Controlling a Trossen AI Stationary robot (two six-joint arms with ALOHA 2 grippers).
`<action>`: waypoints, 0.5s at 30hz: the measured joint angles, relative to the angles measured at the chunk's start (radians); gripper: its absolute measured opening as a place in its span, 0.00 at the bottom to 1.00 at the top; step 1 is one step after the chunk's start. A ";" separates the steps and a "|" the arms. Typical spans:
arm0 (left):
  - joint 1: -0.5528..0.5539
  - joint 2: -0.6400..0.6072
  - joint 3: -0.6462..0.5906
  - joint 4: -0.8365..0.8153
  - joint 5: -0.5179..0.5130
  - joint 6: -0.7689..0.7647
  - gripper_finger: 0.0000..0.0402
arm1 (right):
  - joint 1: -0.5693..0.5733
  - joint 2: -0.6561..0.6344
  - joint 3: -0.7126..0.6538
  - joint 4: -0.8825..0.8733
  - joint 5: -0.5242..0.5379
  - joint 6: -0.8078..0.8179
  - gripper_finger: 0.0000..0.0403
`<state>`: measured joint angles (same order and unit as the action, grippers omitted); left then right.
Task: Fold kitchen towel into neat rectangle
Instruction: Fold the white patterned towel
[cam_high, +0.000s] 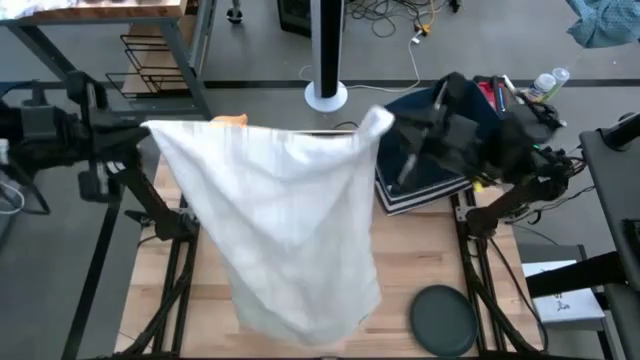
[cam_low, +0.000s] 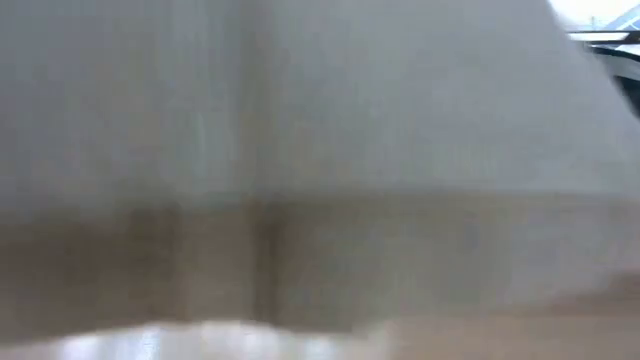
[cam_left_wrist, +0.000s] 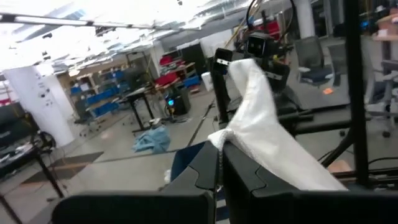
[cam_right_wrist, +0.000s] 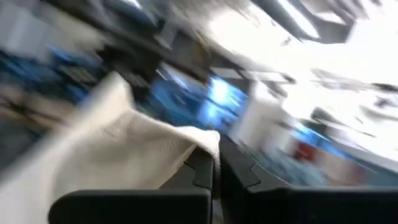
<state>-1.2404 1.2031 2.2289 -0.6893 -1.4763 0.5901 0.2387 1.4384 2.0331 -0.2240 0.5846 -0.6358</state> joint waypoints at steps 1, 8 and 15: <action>0.000 -0.011 -0.012 -0.019 -0.017 -0.014 0.00 | -0.027 0.000 -0.005 -0.034 0.018 0.015 0.00; 0.000 -0.142 -0.113 -0.519 -0.074 -0.559 0.00 | -0.274 0.004 -0.111 -0.265 0.012 0.283 0.00; 0.000 -0.318 -0.344 -0.719 -0.035 -0.965 0.00 | -0.455 0.006 -0.298 -0.248 -0.073 0.358 0.00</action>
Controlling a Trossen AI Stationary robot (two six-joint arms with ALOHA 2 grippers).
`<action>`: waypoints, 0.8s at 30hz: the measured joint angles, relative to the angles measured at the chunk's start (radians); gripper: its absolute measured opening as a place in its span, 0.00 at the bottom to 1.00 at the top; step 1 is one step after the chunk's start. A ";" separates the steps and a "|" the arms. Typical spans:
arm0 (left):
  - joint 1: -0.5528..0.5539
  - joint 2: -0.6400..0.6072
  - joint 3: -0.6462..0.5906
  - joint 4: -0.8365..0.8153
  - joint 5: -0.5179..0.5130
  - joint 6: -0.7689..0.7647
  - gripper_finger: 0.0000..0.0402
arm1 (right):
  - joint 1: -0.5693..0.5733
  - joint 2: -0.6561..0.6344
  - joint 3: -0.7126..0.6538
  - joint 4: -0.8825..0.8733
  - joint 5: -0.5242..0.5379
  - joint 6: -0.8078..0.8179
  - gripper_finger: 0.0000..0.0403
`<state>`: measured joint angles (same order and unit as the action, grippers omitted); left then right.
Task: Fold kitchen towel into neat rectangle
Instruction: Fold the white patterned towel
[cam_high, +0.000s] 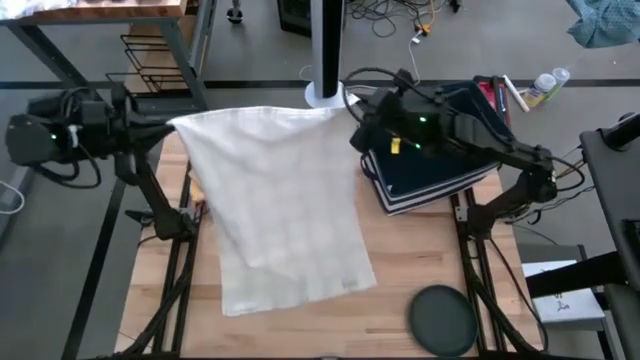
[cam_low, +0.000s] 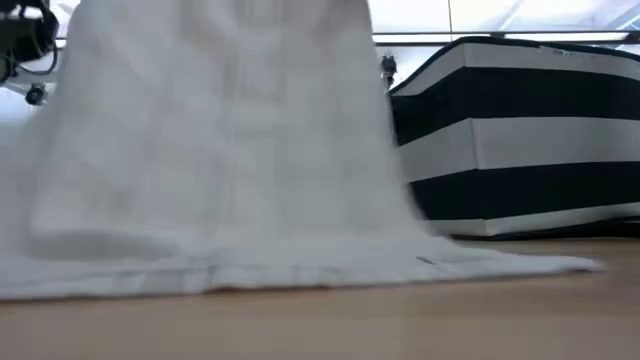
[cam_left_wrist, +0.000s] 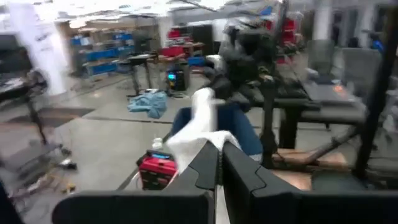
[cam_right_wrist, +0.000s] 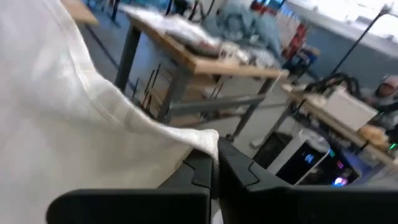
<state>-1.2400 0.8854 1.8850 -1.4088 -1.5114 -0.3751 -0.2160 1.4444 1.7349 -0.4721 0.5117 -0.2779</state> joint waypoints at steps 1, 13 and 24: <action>0.001 -0.025 -0.041 0.049 -0.007 0.043 0.00 | -0.017 0.005 -0.022 0.022 -0.015 0.006 0.00; 0.001 -0.175 -0.360 0.095 0.208 -0.133 0.00 | -0.038 0.008 -0.192 0.108 -0.181 0.044 0.00; 0.001 -0.231 -0.678 -0.025 0.612 -0.742 0.00 | 0.061 0.005 -0.421 0.043 -0.341 0.180 0.00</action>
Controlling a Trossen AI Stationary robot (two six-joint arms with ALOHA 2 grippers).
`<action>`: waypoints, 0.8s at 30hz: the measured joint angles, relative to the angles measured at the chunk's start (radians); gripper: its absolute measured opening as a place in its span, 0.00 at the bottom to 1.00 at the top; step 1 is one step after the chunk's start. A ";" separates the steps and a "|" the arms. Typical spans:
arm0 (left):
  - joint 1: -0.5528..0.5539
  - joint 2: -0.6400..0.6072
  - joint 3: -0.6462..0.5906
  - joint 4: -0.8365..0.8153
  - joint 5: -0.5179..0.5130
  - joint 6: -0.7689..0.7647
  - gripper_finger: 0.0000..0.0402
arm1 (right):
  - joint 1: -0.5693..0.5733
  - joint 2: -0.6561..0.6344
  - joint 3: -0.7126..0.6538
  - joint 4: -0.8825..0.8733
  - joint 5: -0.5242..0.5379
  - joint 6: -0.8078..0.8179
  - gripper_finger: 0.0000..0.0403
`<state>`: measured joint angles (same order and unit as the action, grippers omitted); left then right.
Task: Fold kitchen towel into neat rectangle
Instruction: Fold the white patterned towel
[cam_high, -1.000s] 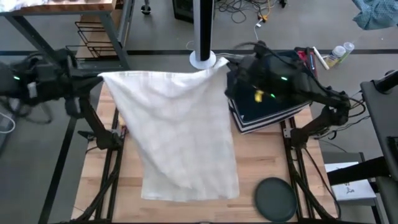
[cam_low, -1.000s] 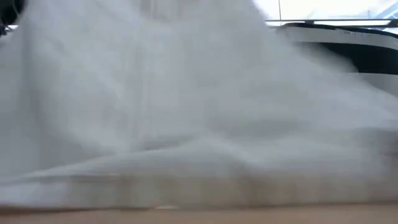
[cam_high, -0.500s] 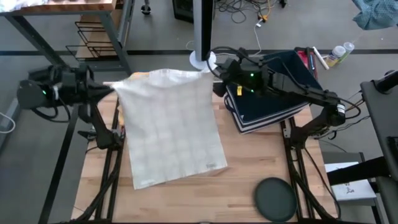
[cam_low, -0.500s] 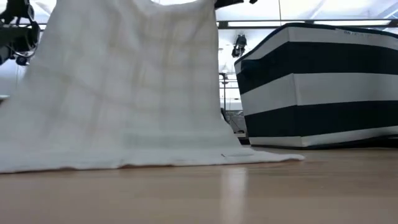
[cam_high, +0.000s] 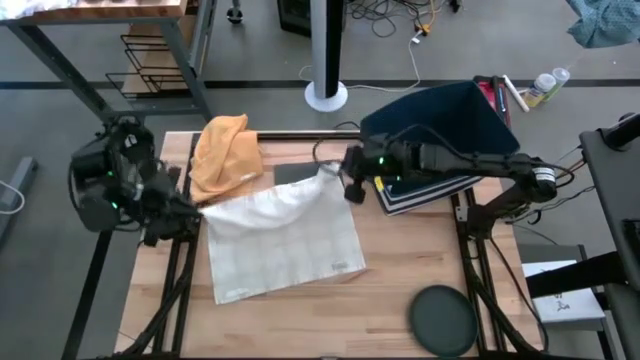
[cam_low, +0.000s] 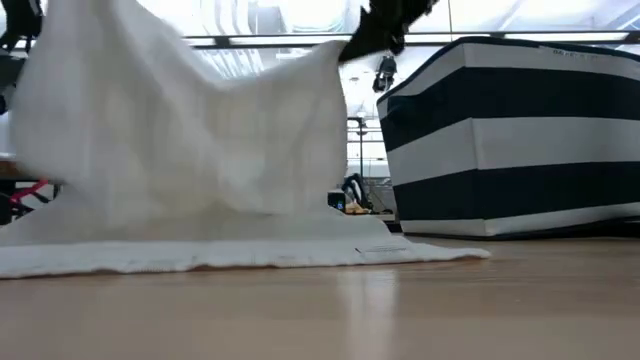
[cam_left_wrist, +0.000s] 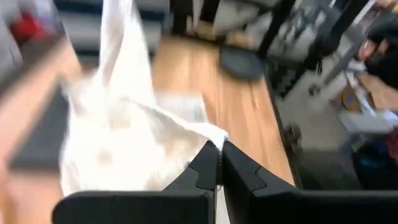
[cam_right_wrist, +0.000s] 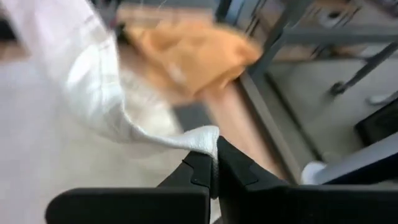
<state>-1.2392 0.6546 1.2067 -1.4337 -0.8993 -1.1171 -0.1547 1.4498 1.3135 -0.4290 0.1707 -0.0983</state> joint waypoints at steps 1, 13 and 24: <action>0.000 -0.002 -0.022 -0.013 0.035 -0.062 0.00 | 0.012 0.000 -0.018 -0.015 -0.001 0.012 0.00; -0.002 -0.013 -0.247 -0.050 0.355 -0.490 0.00 | 0.187 -0.005 -0.109 -0.087 -0.065 0.087 0.00; -0.001 0.019 -0.233 0.114 0.264 -0.359 0.00 | 0.256 -0.001 0.015 -0.102 -0.083 0.075 0.00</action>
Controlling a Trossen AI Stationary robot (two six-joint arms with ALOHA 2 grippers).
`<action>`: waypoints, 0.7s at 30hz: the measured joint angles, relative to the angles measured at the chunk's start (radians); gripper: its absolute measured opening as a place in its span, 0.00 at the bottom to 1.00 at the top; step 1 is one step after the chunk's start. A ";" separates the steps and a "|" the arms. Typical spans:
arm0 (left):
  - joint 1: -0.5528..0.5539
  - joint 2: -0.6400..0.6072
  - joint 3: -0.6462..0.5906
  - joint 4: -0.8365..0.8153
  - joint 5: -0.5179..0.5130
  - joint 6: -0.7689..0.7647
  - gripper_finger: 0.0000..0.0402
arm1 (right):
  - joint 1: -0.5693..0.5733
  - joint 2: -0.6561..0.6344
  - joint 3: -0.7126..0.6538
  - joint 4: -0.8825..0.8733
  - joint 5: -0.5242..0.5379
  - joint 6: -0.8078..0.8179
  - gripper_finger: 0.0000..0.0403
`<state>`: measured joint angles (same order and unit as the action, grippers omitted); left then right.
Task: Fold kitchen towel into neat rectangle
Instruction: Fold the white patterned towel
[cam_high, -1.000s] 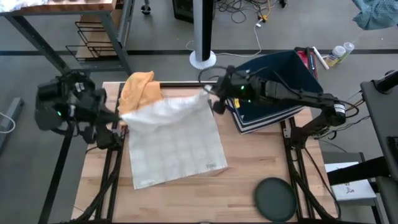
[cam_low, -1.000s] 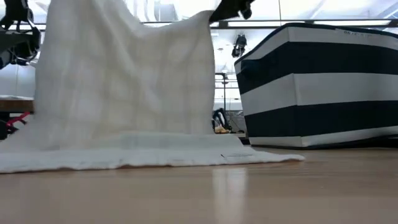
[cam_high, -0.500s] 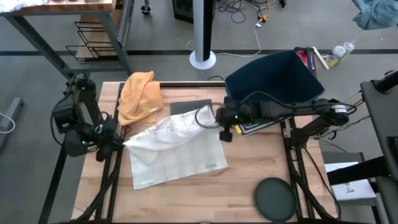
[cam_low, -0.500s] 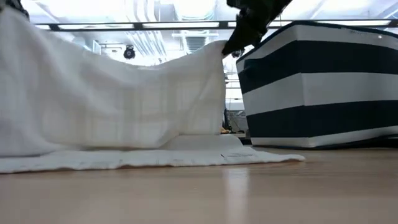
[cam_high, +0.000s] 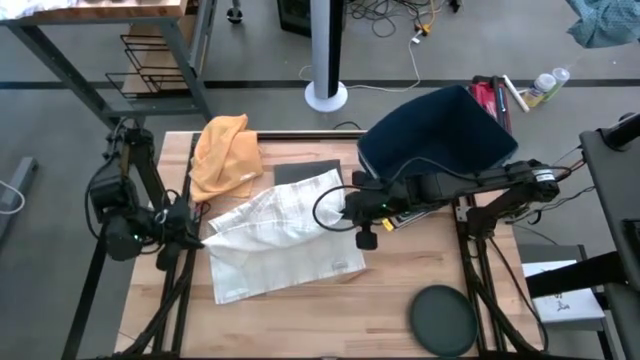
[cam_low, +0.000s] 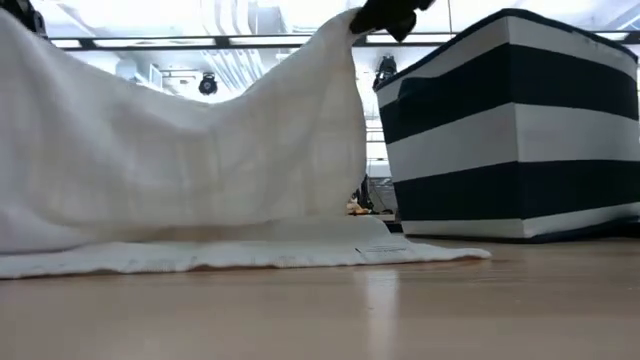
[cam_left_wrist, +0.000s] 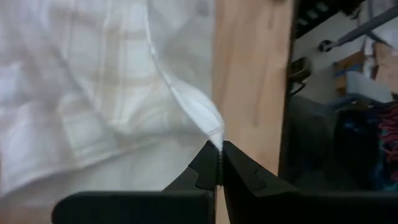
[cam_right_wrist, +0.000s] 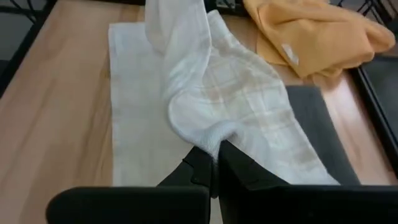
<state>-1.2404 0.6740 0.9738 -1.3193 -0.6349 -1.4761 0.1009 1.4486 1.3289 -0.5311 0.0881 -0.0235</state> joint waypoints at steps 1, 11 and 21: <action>0.000 0.008 0.017 0.014 -0.017 0.031 0.00 | 0.002 0.000 0.013 0.001 0.001 -0.003 0.00; 0.000 0.128 0.440 0.028 -0.342 0.619 0.00 | 0.012 -0.002 0.258 0.010 -0.044 -0.103 0.00; 0.000 0.148 0.689 -0.127 -0.531 0.945 0.00 | -0.060 0.015 0.365 -0.010 0.102 -0.337 0.00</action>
<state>-1.2400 0.8223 1.6624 -1.4461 -1.1663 -0.5311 0.0407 1.4638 1.6942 -0.5415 0.1897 -0.3605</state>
